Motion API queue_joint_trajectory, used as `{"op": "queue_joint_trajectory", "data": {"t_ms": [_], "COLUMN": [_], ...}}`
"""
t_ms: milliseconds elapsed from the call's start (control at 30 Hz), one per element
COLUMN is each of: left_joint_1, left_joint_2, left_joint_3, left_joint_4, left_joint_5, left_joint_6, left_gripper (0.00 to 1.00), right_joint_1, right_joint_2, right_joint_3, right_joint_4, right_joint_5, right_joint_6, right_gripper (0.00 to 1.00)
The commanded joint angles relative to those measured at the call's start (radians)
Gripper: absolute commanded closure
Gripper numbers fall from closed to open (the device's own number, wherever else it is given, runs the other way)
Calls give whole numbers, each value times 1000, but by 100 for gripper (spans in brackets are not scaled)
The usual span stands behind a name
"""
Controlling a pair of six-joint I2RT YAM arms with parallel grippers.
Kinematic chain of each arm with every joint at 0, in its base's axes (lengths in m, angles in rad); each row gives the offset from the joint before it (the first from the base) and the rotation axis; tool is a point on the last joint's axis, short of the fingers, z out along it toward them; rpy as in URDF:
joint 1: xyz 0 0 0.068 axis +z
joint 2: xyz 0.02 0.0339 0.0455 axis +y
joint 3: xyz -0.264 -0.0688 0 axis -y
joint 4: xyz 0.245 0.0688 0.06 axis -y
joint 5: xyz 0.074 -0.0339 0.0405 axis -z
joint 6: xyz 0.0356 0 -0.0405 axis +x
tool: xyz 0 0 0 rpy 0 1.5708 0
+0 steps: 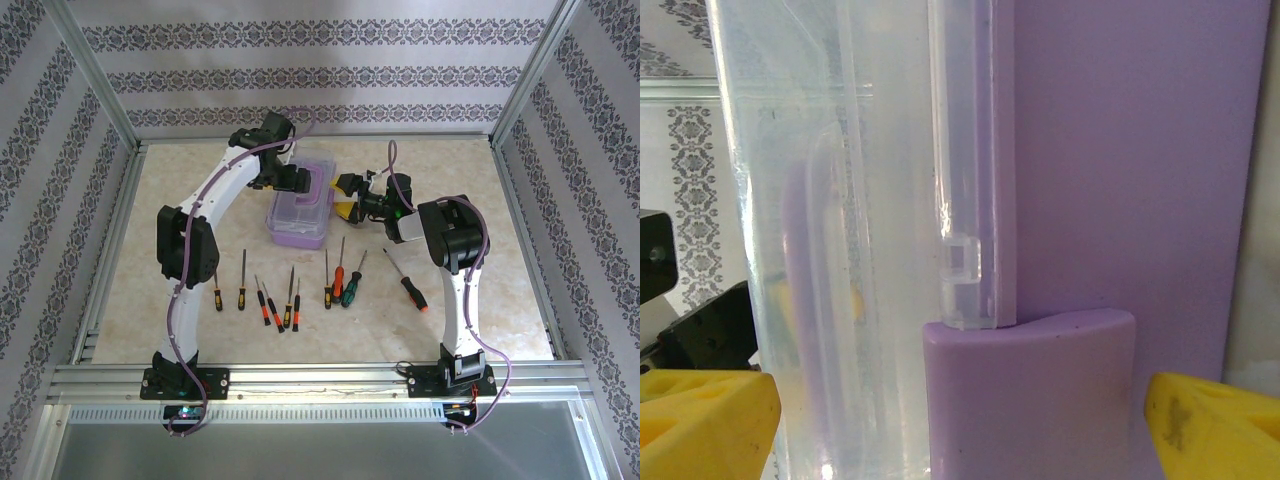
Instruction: Pack the tool kit
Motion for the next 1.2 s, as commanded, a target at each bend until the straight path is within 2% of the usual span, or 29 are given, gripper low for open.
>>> {"op": "queue_joint_trajectory", "data": {"t_ms": [0, 100, 200, 567, 867, 1067, 1167], "left_joint_1": [-16, -18, -19, -14, -7, -7, -6], "left_joint_2": [33, 40, 55, 46, 9, 2, 6], "left_joint_3": [34, 31, 29, -94, -209, -219, -223], "left_joint_4": [-60, -61, -72, -12, 51, 49, 47], "left_joint_5": [18, 20, -38, -34, -13, -12, -27], "left_joint_6": [4, -1, -5, 14, 26, 32, 31], "left_gripper": [9, 9, 10, 29, 31, 31, 31], "right_joint_1": [7, 3, 5, 8, 19, 27, 26], "right_joint_2": [13, 19, 25, 51, 60, 79, 72], "right_joint_3": [10, 7, 8, -1, 20, 28, 36], "right_joint_4": [50, 71, 85, 103, 140, 350, 364], "right_joint_5": [-7, -3, -7, -20, -23, -24, -40], "right_joint_6": [10, 28, 36, 54, 96, 259, 272], "right_gripper": [6, 6, 6, 5, 5, 7, 8]}}
